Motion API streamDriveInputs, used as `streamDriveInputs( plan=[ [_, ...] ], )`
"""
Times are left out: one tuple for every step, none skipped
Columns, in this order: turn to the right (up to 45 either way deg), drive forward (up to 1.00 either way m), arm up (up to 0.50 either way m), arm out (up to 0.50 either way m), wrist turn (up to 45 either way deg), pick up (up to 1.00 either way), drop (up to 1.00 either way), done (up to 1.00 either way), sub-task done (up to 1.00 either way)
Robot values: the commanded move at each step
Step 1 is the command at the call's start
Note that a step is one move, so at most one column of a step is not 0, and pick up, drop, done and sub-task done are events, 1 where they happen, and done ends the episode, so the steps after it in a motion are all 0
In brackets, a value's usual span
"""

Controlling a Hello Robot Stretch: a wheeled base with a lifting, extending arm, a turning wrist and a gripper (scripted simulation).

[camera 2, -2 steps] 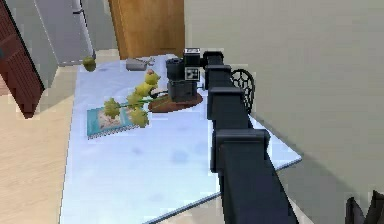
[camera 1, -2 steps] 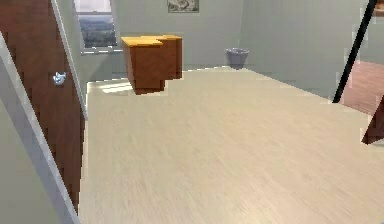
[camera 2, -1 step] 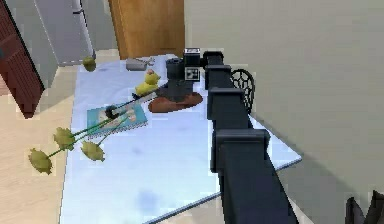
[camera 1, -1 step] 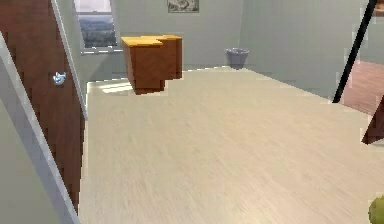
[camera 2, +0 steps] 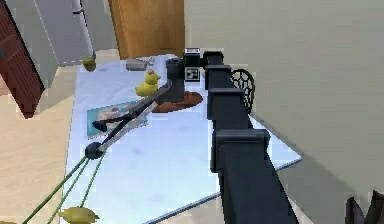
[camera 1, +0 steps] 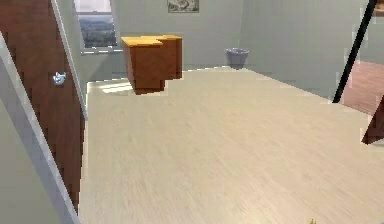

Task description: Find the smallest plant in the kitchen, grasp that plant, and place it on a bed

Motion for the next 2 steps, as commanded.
streamDriveInputs(
  plan=[
    [0.0,0.0,0.0,0.0,-24.0,0.0,0.0,0.0,0.0],
    [0.0,0.0,0.0,-0.32,0.0,0.0,0.0,0.0,0.0]
  ],
)
